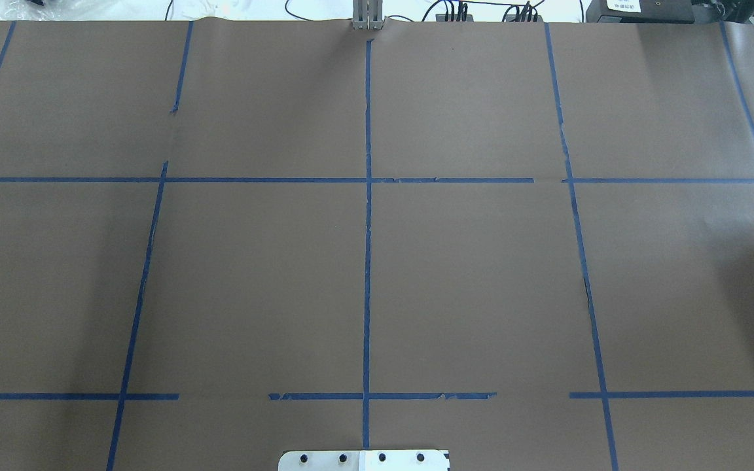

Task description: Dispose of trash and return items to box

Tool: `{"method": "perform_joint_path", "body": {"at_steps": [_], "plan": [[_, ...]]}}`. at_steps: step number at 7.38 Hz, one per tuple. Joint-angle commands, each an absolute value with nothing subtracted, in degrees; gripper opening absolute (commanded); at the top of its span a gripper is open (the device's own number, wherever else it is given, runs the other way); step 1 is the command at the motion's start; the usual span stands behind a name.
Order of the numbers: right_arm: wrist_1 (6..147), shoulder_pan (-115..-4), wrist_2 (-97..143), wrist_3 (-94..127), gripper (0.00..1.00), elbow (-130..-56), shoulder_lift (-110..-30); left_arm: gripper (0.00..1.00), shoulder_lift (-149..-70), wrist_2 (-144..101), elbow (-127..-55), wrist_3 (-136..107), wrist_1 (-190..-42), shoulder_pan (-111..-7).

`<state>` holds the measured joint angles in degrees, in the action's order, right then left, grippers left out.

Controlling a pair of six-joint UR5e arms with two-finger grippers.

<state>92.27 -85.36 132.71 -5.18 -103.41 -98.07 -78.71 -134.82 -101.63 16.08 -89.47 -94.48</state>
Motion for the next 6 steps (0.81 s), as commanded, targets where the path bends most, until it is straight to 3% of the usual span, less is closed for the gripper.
{"method": "perform_joint_path", "body": {"at_steps": [1, 6], "plan": [[92.1, -85.2, 132.7, -5.2, 1.0, -103.4, -98.1, 1.0, -78.8, -134.8, -101.6, 16.1, -89.5, -94.5], [92.1, -84.6, 132.5, -5.3, 1.0, -102.9, -98.1, 1.0, -78.9, -134.8, -101.5, 16.1, -89.6, -94.5]]}}
